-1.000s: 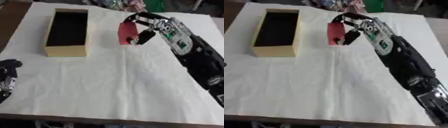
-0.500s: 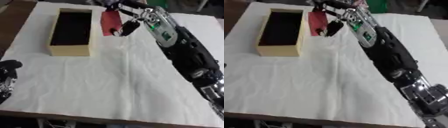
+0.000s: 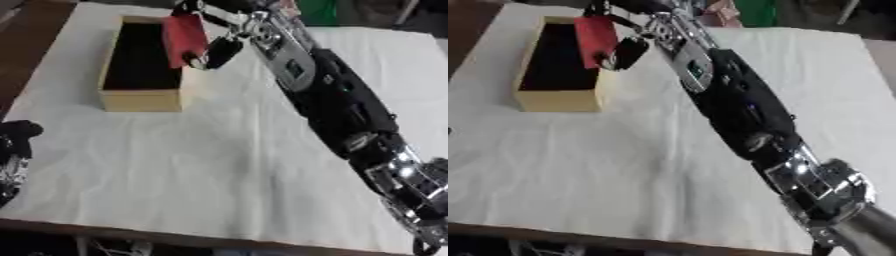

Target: Pick up objects on the table and place them in the box.

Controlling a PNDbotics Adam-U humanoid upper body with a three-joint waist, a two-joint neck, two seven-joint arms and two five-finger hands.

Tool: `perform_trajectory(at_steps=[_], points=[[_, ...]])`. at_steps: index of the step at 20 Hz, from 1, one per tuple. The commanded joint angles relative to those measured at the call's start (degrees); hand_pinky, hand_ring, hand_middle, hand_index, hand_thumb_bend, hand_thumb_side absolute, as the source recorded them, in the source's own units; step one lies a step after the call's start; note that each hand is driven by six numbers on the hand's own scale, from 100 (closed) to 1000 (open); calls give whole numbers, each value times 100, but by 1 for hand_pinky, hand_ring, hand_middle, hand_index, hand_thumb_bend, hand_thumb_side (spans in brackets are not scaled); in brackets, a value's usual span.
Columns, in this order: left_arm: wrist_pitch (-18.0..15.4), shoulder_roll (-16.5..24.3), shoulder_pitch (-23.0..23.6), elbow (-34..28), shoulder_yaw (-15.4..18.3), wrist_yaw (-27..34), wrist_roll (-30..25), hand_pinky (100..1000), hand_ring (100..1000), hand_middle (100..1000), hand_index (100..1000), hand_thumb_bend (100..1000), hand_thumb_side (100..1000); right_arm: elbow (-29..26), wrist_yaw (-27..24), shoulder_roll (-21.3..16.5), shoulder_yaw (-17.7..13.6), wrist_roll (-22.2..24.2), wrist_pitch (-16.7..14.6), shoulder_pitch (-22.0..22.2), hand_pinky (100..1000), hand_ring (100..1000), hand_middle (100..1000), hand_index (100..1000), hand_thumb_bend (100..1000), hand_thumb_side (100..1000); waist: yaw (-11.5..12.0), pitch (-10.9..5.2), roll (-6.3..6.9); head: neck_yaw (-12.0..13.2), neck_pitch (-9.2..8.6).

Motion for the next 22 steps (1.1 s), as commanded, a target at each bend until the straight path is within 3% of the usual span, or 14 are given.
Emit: perform_trajectory(at_steps=[1,7,10,14,22], points=[[-10,56,-83,-89,-19,44,-32,1000,814,688,759,100,286,73,160,139,-17,-105,-57,-200,940,1000,604,853,164,100,30,-80,36,-48,-60],[-3,45,-94,-80,-36,50,-55,1000,814,688,759,100,289,316,398,454,23,-295,-164,-287,939,1000,678,876,175,100,85,-77,20,-85,-59],[0,39,-98,-77,-31,52,-52,1000,814,688,759,100,289,389,478,538,46,-407,-201,-268,941,1000,779,923,192,100,91,-82,14,-87,-65],[5,32,-94,-72,-25,52,-50,1000,814,688,759,100,291,494,525,581,53,-540,-218,-228,945,1000,869,957,209,100,73,-86,8,-83,-63],[7,26,-76,-61,-11,43,-40,1000,814,688,759,100,291,615,487,551,-3,-966,-124,-176,946,1000,952,994,241,139,25,-102,14,-61,-57]])
